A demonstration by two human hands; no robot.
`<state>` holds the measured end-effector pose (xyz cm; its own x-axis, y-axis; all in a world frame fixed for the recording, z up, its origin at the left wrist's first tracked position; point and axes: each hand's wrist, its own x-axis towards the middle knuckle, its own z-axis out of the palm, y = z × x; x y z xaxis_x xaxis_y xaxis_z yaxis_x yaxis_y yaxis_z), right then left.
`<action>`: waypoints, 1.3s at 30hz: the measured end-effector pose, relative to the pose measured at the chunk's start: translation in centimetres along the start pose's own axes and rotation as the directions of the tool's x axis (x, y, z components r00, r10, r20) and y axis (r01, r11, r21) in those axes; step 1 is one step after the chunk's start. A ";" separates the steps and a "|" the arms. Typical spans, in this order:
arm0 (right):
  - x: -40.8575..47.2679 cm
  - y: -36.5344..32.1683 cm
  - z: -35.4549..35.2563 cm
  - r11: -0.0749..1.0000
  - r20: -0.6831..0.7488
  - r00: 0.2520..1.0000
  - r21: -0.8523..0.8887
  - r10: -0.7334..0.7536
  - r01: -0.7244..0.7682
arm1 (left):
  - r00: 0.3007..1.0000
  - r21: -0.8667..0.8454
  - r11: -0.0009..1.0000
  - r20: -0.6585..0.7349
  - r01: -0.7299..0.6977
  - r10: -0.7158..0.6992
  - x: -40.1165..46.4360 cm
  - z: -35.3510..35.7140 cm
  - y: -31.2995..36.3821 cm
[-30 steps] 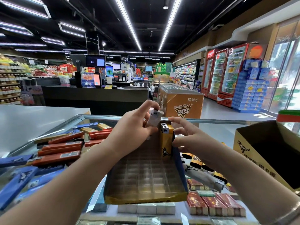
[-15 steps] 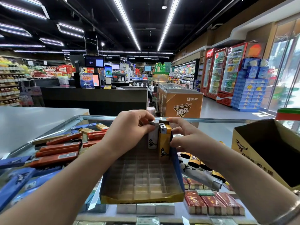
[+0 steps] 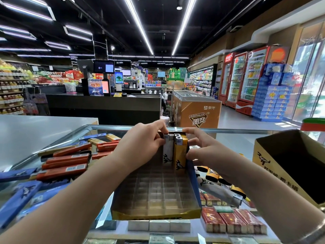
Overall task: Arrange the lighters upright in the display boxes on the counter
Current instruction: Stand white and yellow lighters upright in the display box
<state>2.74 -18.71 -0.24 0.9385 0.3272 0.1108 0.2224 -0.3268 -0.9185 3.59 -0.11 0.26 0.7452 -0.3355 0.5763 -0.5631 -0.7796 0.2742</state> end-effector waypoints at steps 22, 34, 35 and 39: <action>-1.6 0.6 -5.0 0.231 -0.370 0.912 -0.885 0.179 -0.405 | 0.996 0.100 0.992 -0.044 0.076 -0.072 -0.1 0.4 -1.0; -0.7 2.0 -3.1 0.289 -0.226 0.930 -0.906 0.289 -0.310 | 0.997 0.129 0.990 -0.060 0.064 -0.056 -0.2 1.0 -1.0; -0.8 1.9 -3.1 0.337 -0.207 0.933 -0.891 0.294 -0.304 | 0.997 0.127 0.990 -0.061 0.062 -0.055 -0.2 1.0 -1.0; -0.4 2.0 -2.8 0.481 -0.178 0.943 -0.824 0.283 -0.300 | 0.997 0.131 0.990 -0.058 0.060 -0.052 -0.1 1.1 -1.2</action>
<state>3.52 -22.02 -1.07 0.9944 0.0584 -0.0877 0.0436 -0.9858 -0.1620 4.57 0.26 -0.94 0.7518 -0.2631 0.6047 -0.4659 -0.8608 0.2047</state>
